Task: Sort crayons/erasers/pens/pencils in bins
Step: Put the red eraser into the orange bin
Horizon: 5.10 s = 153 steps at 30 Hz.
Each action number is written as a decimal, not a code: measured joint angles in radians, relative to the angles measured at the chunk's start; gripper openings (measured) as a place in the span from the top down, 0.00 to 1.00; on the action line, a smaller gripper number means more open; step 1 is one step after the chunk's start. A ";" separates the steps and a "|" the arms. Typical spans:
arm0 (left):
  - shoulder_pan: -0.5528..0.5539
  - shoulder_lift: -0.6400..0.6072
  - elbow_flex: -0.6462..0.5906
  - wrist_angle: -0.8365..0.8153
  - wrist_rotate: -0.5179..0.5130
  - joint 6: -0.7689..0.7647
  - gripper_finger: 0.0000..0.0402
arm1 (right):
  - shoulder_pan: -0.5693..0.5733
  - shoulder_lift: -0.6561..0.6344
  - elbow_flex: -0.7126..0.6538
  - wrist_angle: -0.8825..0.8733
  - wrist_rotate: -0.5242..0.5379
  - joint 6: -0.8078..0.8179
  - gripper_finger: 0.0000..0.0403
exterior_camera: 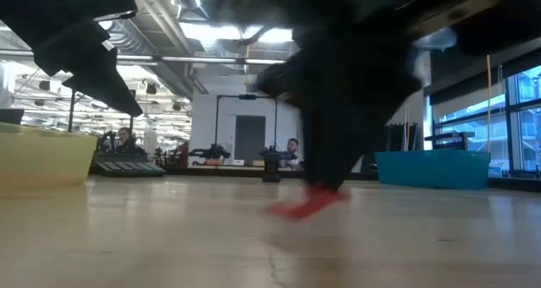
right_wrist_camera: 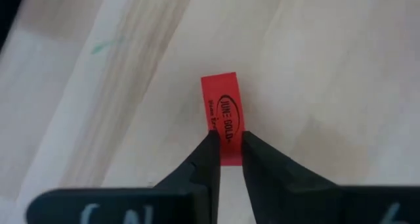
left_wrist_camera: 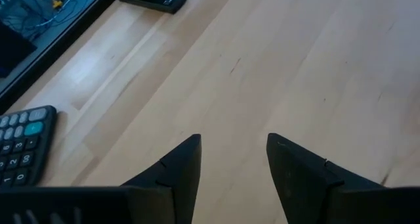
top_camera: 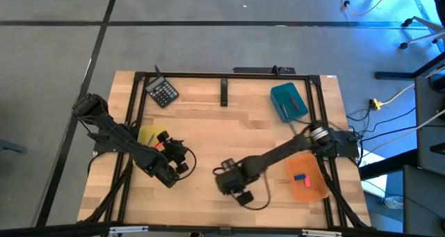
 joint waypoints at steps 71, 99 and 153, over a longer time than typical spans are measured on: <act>-0.038 0.023 0.000 0.607 0.078 0.362 0.58 | 0.062 -0.373 -0.427 -0.274 0.020 0.123 0.95; 0.039 0.022 0.000 0.662 0.079 0.390 0.58 | 0.098 -0.240 -0.466 0.064 0.034 -0.397 0.64; 0.057 0.081 0.000 0.962 0.081 0.513 0.58 | 0.290 -0.771 -0.698 -0.536 0.072 0.576 0.79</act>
